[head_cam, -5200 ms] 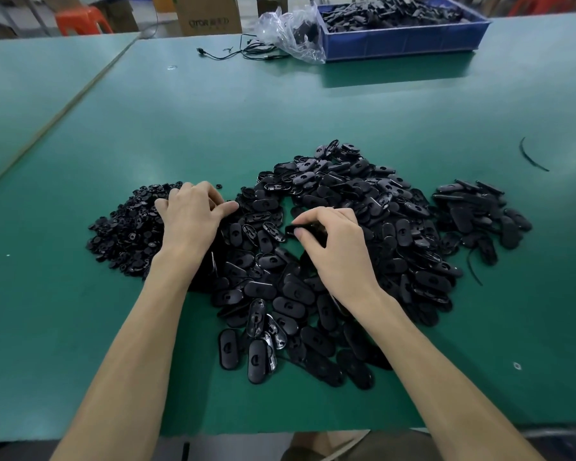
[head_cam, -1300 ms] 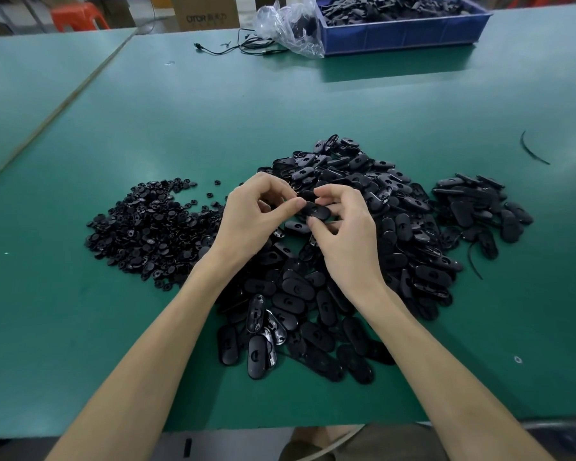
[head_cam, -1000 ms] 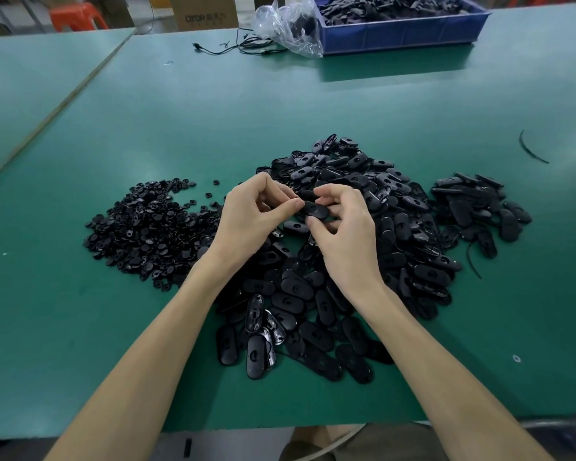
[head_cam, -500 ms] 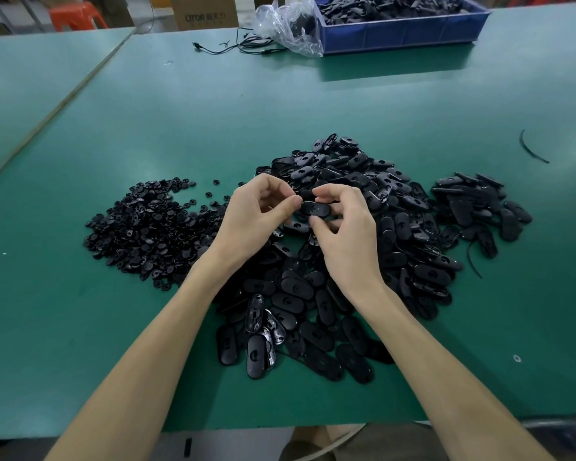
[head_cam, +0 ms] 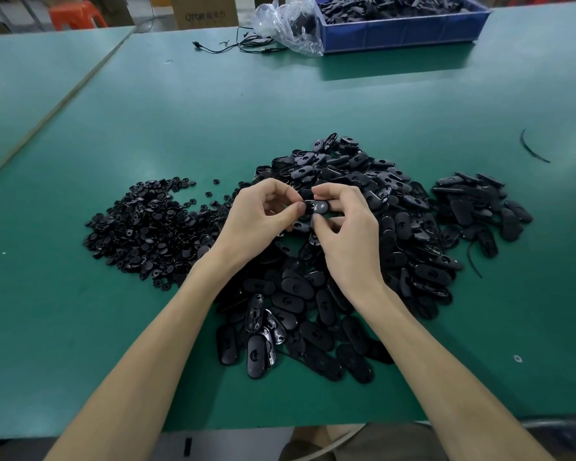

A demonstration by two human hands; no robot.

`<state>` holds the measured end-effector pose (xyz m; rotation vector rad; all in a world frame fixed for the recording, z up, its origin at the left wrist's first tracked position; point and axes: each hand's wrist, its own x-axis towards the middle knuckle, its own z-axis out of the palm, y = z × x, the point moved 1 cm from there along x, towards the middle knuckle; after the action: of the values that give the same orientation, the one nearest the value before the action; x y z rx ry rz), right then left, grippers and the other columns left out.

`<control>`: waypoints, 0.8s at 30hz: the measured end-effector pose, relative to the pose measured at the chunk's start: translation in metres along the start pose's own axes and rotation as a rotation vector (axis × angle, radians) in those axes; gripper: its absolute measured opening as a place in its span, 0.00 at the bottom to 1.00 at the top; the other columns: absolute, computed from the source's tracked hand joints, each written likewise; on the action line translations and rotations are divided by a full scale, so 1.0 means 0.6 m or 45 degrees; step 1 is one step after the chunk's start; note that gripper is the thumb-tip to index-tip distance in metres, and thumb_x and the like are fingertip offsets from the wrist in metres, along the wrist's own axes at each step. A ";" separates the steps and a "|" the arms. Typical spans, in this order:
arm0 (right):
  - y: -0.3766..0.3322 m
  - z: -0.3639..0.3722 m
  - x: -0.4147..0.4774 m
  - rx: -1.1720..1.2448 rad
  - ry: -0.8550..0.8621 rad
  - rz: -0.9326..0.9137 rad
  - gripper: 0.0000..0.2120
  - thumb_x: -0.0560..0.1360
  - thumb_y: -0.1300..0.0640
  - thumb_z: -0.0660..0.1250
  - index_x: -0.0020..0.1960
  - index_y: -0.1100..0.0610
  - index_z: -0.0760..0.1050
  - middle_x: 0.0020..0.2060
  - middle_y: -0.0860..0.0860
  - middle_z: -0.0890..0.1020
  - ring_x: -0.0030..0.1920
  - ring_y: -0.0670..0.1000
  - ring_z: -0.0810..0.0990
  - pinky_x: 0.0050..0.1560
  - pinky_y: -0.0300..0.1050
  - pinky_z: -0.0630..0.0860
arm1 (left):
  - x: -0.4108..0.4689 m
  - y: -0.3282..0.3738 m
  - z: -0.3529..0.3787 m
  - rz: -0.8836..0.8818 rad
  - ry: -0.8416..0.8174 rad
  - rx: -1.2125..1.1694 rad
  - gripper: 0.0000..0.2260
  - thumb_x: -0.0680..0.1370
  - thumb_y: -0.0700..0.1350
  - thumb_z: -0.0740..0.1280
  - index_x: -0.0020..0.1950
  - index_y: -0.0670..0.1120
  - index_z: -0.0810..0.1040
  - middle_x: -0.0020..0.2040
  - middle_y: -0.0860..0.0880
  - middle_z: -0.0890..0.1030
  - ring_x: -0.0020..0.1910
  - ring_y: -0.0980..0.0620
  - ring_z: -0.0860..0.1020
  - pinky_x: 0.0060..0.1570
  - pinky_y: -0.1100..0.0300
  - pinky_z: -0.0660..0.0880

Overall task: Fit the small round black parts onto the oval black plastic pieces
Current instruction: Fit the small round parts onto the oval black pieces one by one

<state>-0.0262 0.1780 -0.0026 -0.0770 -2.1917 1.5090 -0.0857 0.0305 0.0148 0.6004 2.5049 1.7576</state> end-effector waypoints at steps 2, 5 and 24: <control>-0.001 0.000 0.000 -0.009 -0.003 -0.010 0.18 0.78 0.72 0.69 0.63 0.54 0.79 0.59 0.46 0.79 0.56 0.41 0.79 0.53 0.33 0.77 | 0.000 0.000 0.000 0.006 -0.001 0.011 0.03 0.78 0.38 0.75 0.49 0.41 0.82 0.40 0.43 0.85 0.34 0.51 0.81 0.42 0.50 0.80; -0.002 0.000 -0.001 -0.030 -0.007 -0.041 0.18 0.78 0.72 0.68 0.63 0.55 0.79 0.60 0.46 0.79 0.57 0.39 0.79 0.52 0.30 0.76 | 0.000 0.000 0.000 0.008 -0.001 0.022 0.03 0.78 0.38 0.75 0.49 0.41 0.82 0.41 0.41 0.85 0.34 0.50 0.81 0.42 0.50 0.80; -0.005 0.001 -0.002 -0.060 -0.034 -0.093 0.17 0.79 0.71 0.68 0.63 0.56 0.81 0.59 0.46 0.80 0.56 0.38 0.78 0.53 0.32 0.77 | 0.001 -0.002 0.001 0.028 -0.012 0.110 0.04 0.78 0.39 0.75 0.50 0.41 0.82 0.42 0.44 0.85 0.35 0.50 0.81 0.42 0.48 0.81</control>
<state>-0.0244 0.1760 -0.0004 0.0075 -2.2263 1.4269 -0.0866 0.0311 0.0138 0.6410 2.5887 1.6568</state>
